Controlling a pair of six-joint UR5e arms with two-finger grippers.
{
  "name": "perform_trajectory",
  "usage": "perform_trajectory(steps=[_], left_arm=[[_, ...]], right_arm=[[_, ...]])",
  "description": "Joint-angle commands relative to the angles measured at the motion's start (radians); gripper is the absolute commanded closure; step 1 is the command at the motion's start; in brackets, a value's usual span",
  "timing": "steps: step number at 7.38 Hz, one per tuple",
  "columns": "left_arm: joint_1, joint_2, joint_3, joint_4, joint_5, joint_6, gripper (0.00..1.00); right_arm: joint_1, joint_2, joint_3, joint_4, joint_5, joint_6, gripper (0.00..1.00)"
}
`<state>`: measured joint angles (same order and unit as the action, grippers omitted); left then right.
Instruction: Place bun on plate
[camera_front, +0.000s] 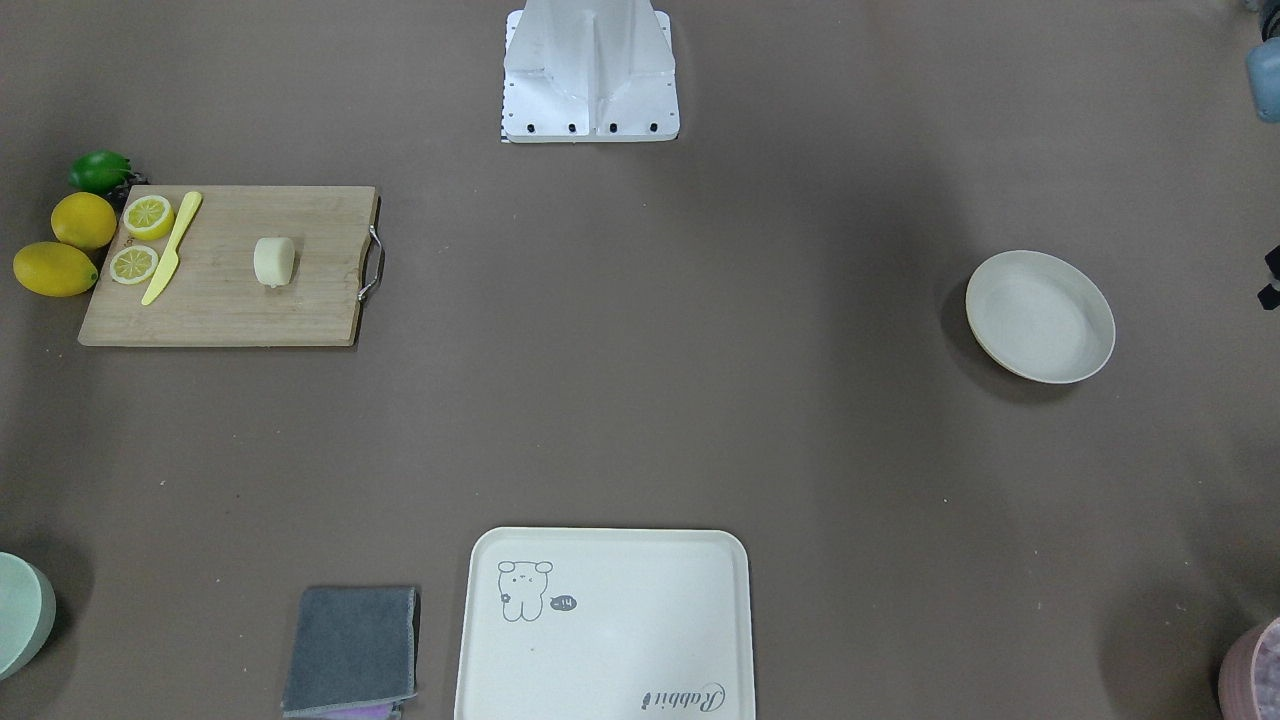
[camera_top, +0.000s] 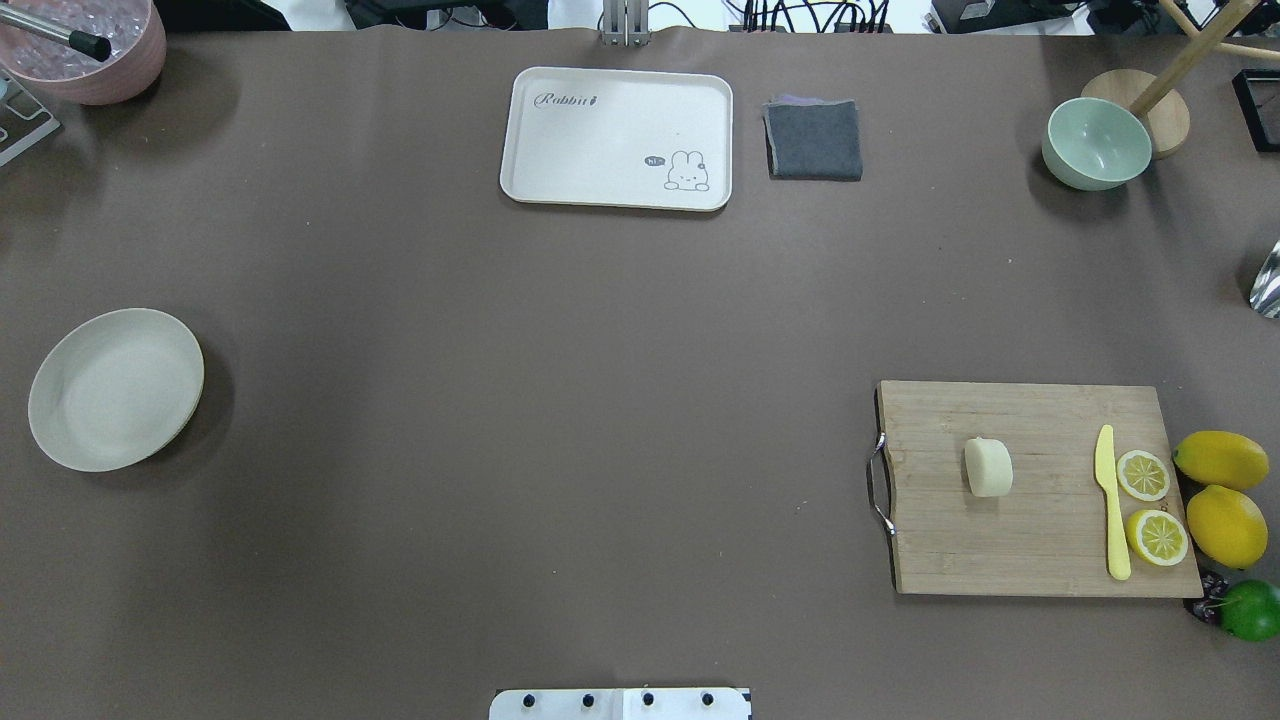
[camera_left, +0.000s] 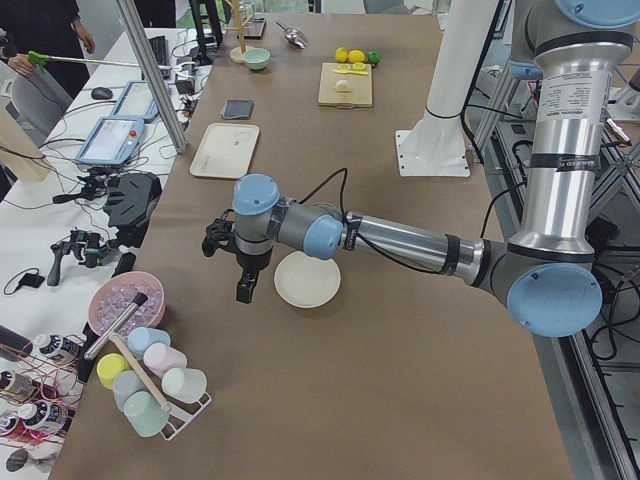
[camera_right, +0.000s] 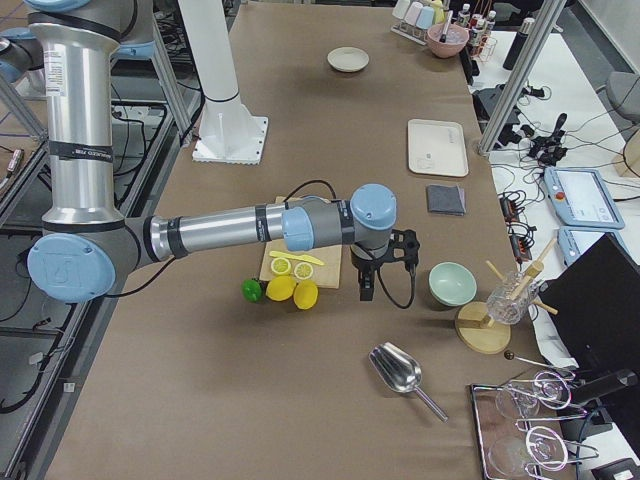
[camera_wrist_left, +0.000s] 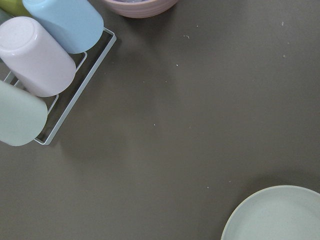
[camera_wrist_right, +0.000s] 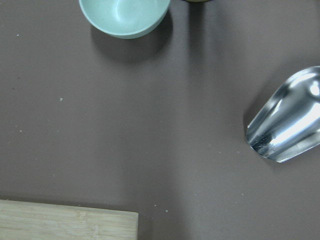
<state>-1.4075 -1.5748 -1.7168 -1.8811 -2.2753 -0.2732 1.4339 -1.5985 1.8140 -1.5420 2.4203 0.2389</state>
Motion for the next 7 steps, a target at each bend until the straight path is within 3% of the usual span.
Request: perform_trajectory(steps=[1, 3, 5, 7], left_arm=[[0.077, 0.051, 0.064, -0.268, 0.003, -0.223, 0.02], [0.116, 0.074, 0.153, -0.445, -0.004, -0.271, 0.02], [0.140, 0.072, 0.262, -0.608, 0.002, -0.407, 0.02], [0.223, 0.075, 0.273, -0.662, 0.010, -0.513, 0.03]], right_arm=[[-0.094, -0.001, 0.041, 0.140, 0.000, 0.200, 0.00], [-0.205, -0.012, 0.044, 0.349, -0.016, 0.516, 0.00], [-0.309, -0.011, 0.103, 0.358, -0.076, 0.688, 0.00], [-0.387, -0.009, 0.119, 0.358, -0.131, 0.732, 0.00]])
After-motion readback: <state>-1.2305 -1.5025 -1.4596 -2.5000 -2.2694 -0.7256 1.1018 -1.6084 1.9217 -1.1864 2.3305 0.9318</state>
